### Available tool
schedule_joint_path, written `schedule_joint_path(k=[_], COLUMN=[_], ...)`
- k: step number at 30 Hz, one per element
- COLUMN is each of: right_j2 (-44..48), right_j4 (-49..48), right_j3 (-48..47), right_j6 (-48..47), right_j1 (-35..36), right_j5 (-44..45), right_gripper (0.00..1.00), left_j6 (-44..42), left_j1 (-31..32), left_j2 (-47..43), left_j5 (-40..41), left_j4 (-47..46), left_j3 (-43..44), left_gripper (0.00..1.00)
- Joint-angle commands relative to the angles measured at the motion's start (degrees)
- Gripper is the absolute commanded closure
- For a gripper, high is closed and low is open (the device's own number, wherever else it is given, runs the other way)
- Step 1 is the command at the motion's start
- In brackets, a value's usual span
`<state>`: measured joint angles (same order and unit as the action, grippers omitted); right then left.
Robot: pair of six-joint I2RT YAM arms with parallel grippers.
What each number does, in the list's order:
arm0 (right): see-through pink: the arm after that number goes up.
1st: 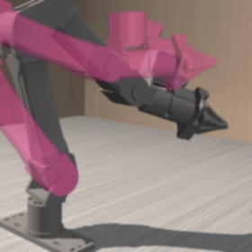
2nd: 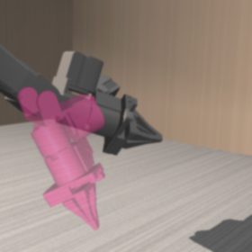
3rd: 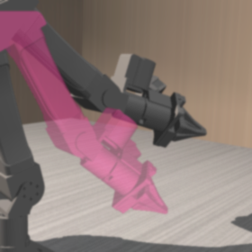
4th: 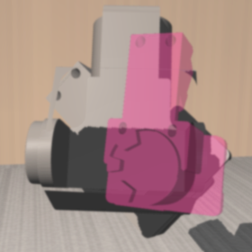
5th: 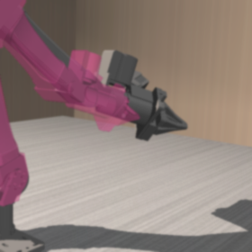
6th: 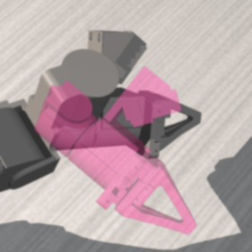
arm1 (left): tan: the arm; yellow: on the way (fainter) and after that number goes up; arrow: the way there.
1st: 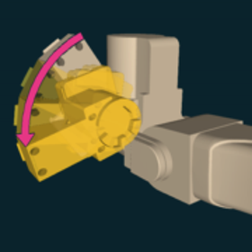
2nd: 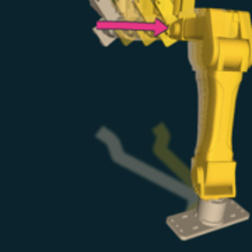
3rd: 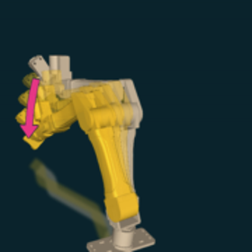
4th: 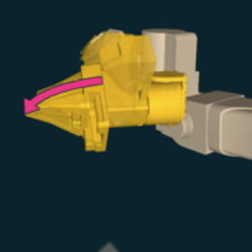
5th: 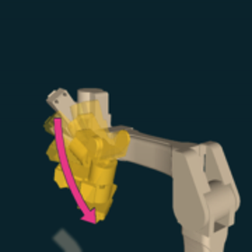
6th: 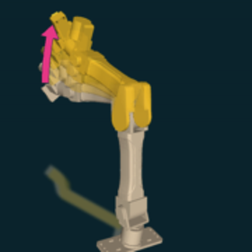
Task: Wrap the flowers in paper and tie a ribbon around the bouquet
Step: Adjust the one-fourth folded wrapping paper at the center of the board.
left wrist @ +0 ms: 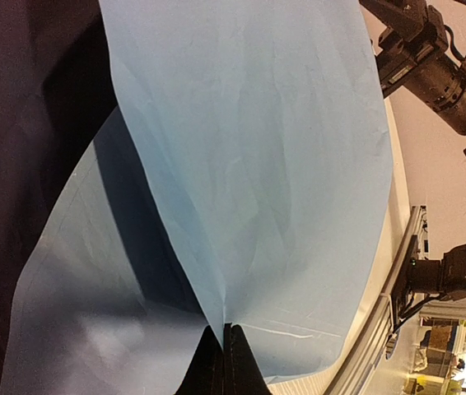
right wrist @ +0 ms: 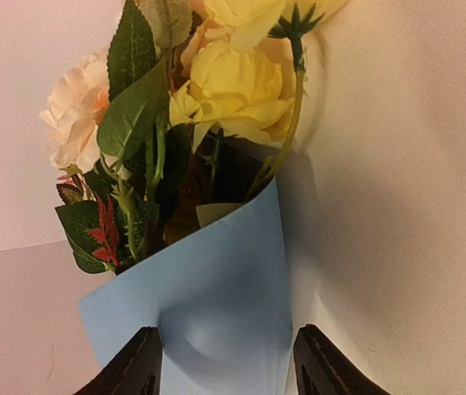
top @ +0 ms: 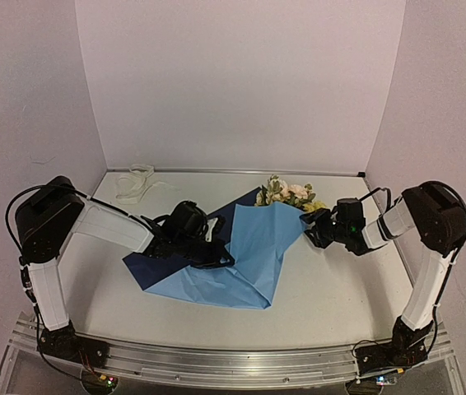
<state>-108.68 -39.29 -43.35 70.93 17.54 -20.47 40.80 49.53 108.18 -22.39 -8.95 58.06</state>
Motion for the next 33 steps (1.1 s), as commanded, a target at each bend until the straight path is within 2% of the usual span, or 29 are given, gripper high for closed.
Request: schedule_joint_path(k=[1,3,11,13,15,17,25,33], right_j2=[2.57,2.58,0.27,0.14,0.86,2.11,10.42,11.2], right_j4=[-3.08,-3.08,-2.74,-2.6,-1.87,0.77,19.17,27.18], right_j3=[2.23,2.13,-2.08,-2.48,-2.24,-1.87,-1.18,-4.36], right_j6=[-1.3,-1.53,-1.05,-0.99,-1.41,-2.82,-14.82,-18.87], right_j1=[0.04,0.03,0.04,0.02,-0.01,-0.18,-0.68,-0.58], right_j5=[-1.08,-1.26,-2.72,-2.73,-2.27,-1.58,4.71,3.81], right_gripper=[0.51,0.59,0.71,0.8,0.93,1.0,1.0,1.0], left_j6=[0.12,0.16,-1.01,-1.13,-1.39,-1.69,-5.61,-9.04], left_j1=[-0.6,-0.72,-1.12,-1.17,-1.36,-1.82,-4.32,-4.44], left_j2=[0.38,0.32,0.39,0.53,0.61,0.64,-1.64,-0.78], left_j5=[-0.54,-0.75,-1.58,-1.79,-1.75,-1.66,-0.67,-4.11], left_j4=[-0.74,-0.8,-0.25,-0.12,0.25,0.71,1.87,1.77], left_j3=[0.5,0.53,0.84,1.04,1.05,0.81,-1.63,0.24], left_gripper=[1.0,1.0,1.0,1.0,1.0,1.0,1.0,1.0])
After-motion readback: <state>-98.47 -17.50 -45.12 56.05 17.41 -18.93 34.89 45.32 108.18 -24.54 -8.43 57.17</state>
